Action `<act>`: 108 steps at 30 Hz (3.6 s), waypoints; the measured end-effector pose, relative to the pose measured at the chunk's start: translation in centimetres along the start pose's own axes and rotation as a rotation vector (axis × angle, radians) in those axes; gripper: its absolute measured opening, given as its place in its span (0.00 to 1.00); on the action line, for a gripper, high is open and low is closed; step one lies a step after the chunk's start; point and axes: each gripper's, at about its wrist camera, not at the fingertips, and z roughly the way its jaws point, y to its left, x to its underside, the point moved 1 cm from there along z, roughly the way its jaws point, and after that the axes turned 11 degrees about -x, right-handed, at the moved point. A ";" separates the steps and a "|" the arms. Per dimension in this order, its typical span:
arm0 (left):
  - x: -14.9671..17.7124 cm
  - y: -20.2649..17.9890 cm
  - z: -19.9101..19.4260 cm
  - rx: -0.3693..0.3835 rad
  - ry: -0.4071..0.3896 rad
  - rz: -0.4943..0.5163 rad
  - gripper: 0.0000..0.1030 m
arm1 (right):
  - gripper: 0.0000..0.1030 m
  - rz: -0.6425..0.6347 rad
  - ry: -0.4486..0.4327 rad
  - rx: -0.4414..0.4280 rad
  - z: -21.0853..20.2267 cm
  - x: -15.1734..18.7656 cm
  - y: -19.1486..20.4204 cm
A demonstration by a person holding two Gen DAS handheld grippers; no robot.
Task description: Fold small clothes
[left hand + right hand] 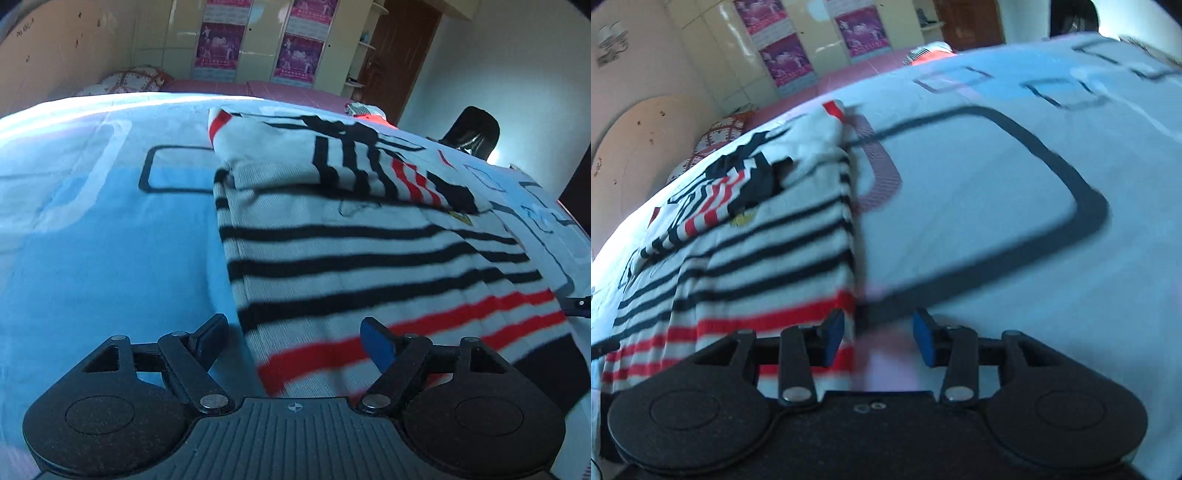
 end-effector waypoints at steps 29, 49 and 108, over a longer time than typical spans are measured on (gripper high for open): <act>9.9 -4.4 -7.0 -0.019 -0.037 -0.230 0.06 | 0.07 -0.009 0.145 -0.471 -0.4 5.9 0.7; 0.8 -2.2 -10.8 0.073 -0.299 -0.303 0.05 | 0.07 -0.278 -0.103 -0.437 -4.0 -2.3 5.9; -24.4 2.0 21.5 -0.090 -0.155 -0.062 0.14 | 0.22 -0.416 -0.097 0.055 28.2 -25.5 8.3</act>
